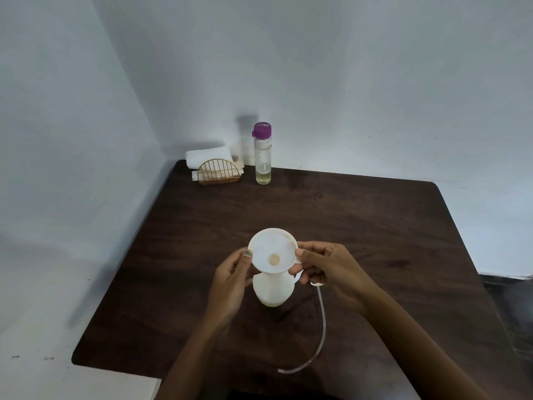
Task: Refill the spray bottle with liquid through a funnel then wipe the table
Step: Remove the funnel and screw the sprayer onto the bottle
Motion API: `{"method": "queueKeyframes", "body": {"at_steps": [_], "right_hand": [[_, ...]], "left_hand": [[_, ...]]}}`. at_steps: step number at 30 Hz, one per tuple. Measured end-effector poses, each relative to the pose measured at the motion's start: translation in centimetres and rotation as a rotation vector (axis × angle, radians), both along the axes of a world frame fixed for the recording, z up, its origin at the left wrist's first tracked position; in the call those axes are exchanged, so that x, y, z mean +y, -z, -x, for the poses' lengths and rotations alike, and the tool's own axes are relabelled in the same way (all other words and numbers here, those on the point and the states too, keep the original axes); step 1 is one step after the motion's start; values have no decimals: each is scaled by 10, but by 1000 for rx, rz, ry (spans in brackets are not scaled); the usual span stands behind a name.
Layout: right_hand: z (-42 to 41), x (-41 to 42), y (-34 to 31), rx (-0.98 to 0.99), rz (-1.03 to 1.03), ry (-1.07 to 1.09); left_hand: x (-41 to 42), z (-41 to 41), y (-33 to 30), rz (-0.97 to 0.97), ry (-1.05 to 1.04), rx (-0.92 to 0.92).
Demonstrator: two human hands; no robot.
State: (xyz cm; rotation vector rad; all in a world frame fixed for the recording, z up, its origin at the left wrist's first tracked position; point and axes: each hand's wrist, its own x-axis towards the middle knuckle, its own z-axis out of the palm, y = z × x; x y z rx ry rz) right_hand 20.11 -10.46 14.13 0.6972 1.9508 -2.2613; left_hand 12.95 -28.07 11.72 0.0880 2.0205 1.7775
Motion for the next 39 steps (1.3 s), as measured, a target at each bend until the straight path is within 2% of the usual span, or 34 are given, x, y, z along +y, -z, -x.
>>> {"method": "queueKeyframes", "body": {"at_steps": [5, 12, 19, 23, 26, 30, 34, 39], "right_hand": [[6, 8, -6, 29, 15, 16], [26, 20, -8, 122, -254, 103], [66, 42, 38, 69, -430, 243], [93, 64, 78, -46, -625, 163], [111, 77, 95, -89, -625, 114], [137, 100, 124, -106, -524, 101], [164, 119, 151, -138, -472, 104], [200, 142, 167, -152, -569, 150]], "left_hand": [[3, 5, -14, -37, 2, 14], [25, 31, -21, -39, 97, 93], [75, 70, 16, 88, 332, 49], [107, 99, 49, 175, 426, -38], [131, 123, 68, 233, 445, -105], [165, 150, 92, 319, 507, -131], [193, 175, 119, 416, 517, -69], [223, 203, 135, 502, 501, 65]]}}
